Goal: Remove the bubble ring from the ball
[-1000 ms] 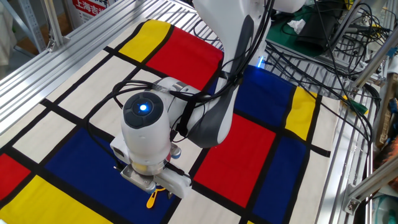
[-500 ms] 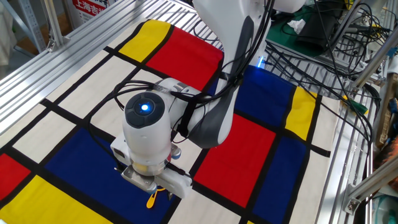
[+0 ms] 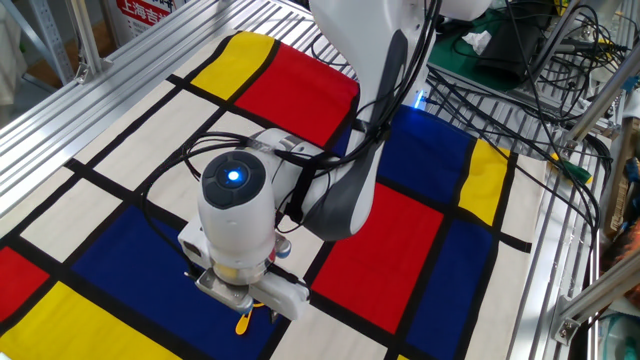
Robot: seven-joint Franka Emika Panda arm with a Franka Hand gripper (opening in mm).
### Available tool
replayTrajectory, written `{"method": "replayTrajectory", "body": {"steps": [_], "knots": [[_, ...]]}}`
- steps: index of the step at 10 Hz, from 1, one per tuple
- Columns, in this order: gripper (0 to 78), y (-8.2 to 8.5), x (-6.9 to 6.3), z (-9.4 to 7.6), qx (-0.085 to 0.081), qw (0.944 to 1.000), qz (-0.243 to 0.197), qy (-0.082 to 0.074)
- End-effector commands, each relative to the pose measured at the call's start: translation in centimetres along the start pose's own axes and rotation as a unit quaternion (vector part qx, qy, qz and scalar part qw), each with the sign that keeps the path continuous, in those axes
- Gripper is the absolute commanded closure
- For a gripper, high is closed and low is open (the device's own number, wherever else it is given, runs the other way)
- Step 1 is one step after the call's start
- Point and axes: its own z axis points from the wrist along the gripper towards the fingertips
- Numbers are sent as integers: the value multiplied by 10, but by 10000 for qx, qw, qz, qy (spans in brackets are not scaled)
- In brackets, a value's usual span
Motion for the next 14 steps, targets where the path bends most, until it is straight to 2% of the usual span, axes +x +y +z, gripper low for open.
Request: {"method": "replayTrajectory", "body": {"steps": [1,7,14], "knots": [[1,0,-7,18,-5,9999,-54,-106],[1,3,-12,35,-21,9998,-70,-187],[1,4,-12,40,20,9997,-155,-186]]}}
